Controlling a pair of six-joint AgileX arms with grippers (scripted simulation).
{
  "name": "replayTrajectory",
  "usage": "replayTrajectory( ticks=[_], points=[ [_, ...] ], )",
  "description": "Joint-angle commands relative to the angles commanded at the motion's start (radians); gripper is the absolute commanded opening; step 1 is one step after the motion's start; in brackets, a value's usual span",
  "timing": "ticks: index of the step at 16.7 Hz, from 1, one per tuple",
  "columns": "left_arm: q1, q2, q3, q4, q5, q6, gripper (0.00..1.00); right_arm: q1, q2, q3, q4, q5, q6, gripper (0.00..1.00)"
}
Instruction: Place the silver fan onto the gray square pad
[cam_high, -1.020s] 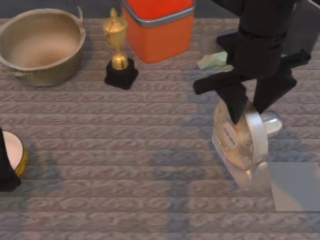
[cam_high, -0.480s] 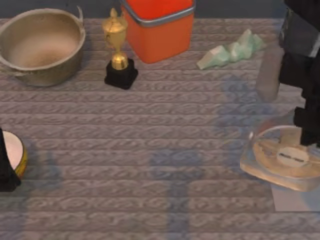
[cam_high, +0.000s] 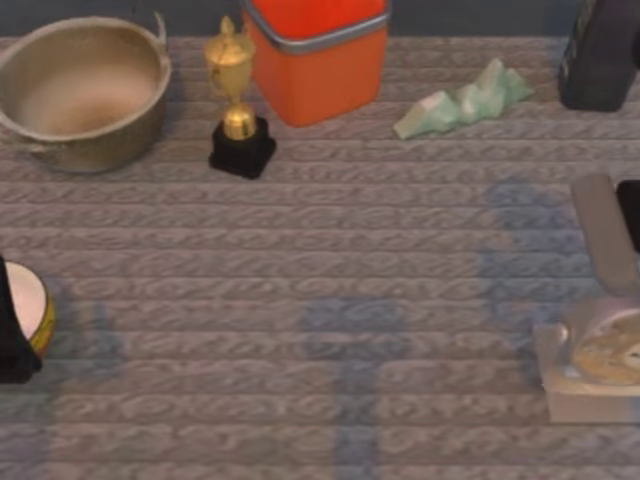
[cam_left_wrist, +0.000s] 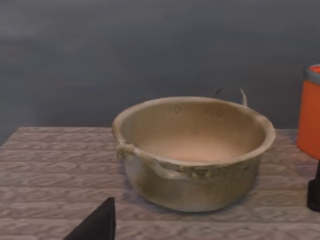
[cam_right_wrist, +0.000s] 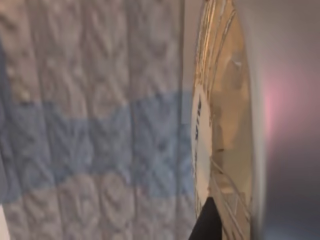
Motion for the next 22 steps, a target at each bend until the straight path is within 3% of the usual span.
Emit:
replayTrajectory(
  ticks=[6, 15, 22],
  points=[
    [0.0, 0.0, 0.0, 0.0, 0.0, 0.0, 1.0, 0.004, 0.001, -0.007, 0.005, 0.001, -0.006, 0.0],
    [0.0, 0.0, 0.0, 0.0, 0.0, 0.0, 1.0, -0.007, 0.011, -0.13, 0.142, 0.003, -0.013, 0.0],
    [0.0, 0.0, 0.0, 0.0, 0.0, 0.0, 1.0, -0.007, 0.011, -0.13, 0.142, 0.003, -0.013, 0.53]
  ],
)
